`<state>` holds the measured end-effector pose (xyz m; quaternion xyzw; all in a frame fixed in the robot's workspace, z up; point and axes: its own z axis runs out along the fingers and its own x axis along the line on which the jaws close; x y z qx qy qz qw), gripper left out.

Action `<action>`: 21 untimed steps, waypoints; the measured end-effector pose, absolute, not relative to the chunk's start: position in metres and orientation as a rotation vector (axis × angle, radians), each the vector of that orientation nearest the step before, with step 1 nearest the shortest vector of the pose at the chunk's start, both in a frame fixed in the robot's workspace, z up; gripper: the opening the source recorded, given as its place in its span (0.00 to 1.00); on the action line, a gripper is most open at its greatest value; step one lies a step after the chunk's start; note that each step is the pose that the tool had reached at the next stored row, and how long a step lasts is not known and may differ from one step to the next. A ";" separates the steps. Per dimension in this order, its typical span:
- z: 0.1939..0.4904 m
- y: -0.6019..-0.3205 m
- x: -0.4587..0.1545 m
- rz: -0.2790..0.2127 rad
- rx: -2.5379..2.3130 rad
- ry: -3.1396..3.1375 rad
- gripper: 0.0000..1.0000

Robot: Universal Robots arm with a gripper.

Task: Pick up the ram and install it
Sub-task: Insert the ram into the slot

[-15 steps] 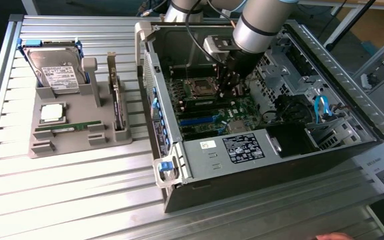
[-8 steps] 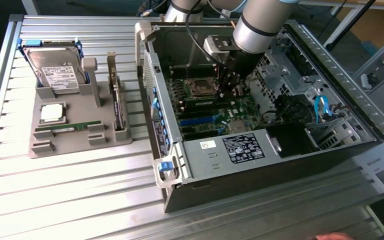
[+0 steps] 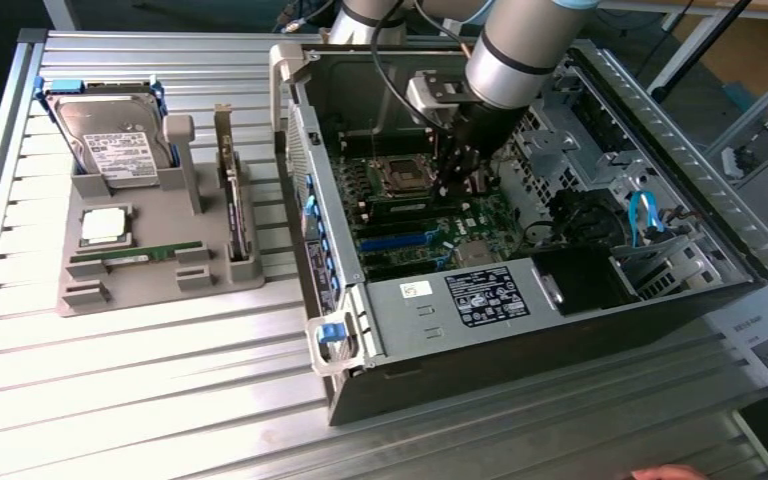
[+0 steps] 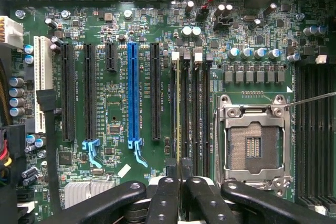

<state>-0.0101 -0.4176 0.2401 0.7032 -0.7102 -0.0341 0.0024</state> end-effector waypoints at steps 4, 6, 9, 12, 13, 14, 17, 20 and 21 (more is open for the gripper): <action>0.240 -0.418 -0.010 -0.107 2.206 -2.228 0.12; 0.239 -0.418 -0.010 -0.107 2.206 -2.228 0.12; 0.239 -0.418 -0.010 -0.107 2.206 -2.228 0.12; 0.238 -0.418 -0.010 -0.107 2.206 -2.228 0.12; 0.238 -0.418 -0.010 -0.107 2.206 -2.228 0.12; 0.238 -0.418 -0.010 -0.107 2.206 -2.228 0.12; 0.237 -0.418 -0.010 -0.107 2.206 -2.228 0.12; 0.236 -0.418 -0.010 -0.107 2.206 -2.228 0.12; 0.235 -0.418 -0.010 -0.107 2.206 -2.228 0.12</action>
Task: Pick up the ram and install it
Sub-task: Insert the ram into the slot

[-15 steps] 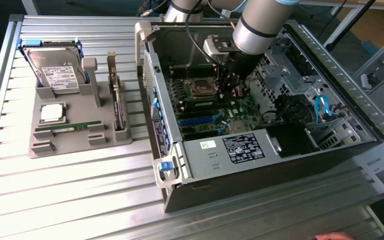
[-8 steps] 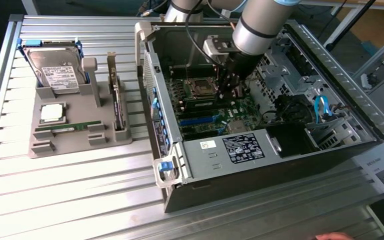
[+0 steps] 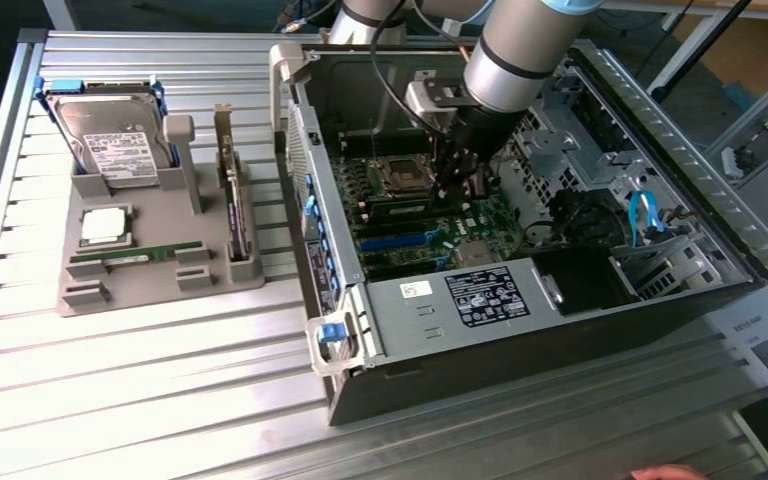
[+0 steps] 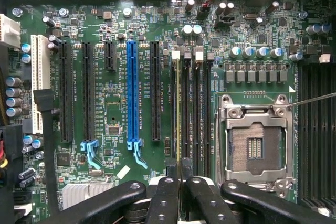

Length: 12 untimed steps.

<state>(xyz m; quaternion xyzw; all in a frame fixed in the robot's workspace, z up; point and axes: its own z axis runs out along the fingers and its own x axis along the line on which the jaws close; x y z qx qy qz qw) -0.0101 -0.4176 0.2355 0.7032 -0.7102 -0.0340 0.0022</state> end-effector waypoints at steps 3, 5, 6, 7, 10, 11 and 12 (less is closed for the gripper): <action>0.234 -0.418 -0.010 -0.106 2.206 -2.228 0.12; 0.234 -0.418 -0.010 -0.106 2.206 -2.228 0.12; 0.234 -0.418 -0.010 -0.106 2.206 -2.228 0.12; 0.233 -0.418 -0.010 -0.106 2.206 -2.228 0.12; 0.233 -0.418 -0.010 -0.106 2.206 -2.228 0.12; 0.233 -0.418 -0.010 -0.106 2.206 -2.228 0.12; 0.233 -0.418 -0.010 -0.106 2.206 -2.228 0.12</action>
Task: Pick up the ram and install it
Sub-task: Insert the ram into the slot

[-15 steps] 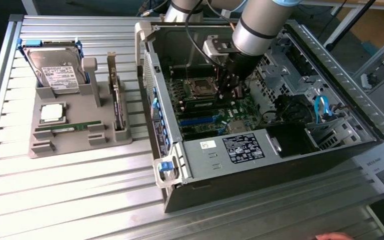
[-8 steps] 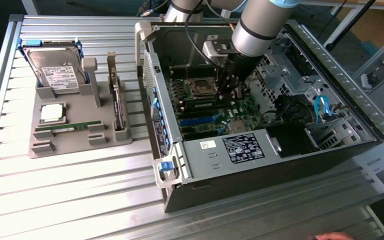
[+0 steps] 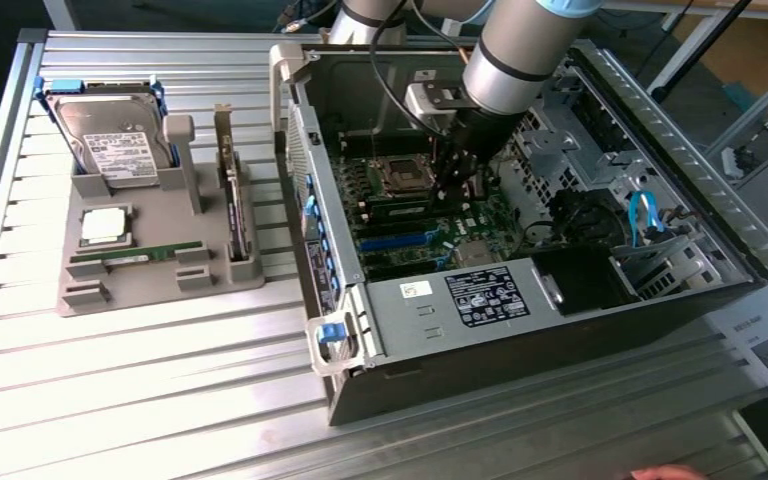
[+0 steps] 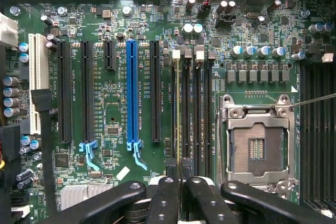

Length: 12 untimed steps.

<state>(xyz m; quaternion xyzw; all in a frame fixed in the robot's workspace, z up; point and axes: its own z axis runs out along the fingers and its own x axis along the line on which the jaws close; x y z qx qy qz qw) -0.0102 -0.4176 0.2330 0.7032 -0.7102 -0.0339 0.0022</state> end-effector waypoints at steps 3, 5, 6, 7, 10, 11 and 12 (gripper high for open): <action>0.233 -0.418 -0.010 -0.106 2.206 -2.228 0.12; 0.233 -0.418 -0.010 -0.106 2.206 -2.228 0.12; 0.233 -0.418 -0.010 -0.106 2.206 -2.228 0.12; 0.233 -0.418 -0.010 -0.106 2.206 -2.228 0.12; 0.233 -0.418 -0.010 -0.106 2.206 -2.228 0.19; 0.233 -0.418 -0.010 -0.106 2.206 -2.228 0.19; 0.233 -0.418 -0.010 -0.106 2.206 -2.228 0.19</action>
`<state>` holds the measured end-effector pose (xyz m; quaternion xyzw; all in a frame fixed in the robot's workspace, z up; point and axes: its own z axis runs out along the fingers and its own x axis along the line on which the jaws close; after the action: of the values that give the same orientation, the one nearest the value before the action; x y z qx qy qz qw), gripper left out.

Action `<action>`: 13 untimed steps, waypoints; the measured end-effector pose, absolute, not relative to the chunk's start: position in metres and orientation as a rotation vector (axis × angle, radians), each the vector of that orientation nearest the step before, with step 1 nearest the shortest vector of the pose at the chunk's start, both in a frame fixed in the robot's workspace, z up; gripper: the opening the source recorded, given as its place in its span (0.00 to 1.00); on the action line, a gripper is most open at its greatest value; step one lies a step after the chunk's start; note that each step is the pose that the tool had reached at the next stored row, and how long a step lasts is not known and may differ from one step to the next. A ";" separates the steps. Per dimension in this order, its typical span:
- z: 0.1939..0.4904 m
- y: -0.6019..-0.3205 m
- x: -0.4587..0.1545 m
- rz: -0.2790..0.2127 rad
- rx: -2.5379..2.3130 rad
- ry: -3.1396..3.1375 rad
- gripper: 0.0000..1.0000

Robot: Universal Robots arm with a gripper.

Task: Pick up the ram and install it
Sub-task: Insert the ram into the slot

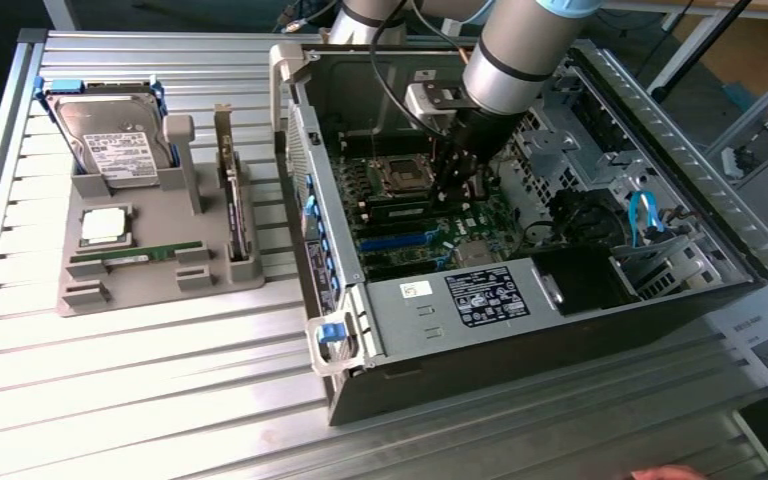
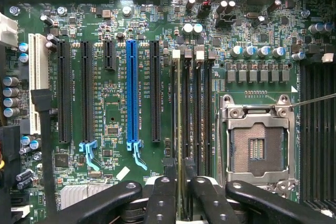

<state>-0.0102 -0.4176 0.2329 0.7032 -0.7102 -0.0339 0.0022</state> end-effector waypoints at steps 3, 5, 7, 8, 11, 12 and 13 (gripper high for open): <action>0.233 -0.418 -0.010 -0.106 2.206 -2.228 0.19; 0.233 -0.418 -0.010 -0.106 2.206 -2.228 0.19; 0.233 -0.418 -0.010 -0.106 2.206 -2.228 0.19; 0.233 -0.418 -0.010 -0.106 2.206 -2.228 0.19; 0.236 -0.418 -0.010 -0.106 2.206 -2.228 0.19; 0.238 -0.418 -0.010 -0.106 2.206 -2.228 0.19; 0.239 -0.418 -0.010 -0.106 2.206 -2.228 0.19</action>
<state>-0.0102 -0.4176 0.2394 0.7032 -0.7102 -0.0339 0.0021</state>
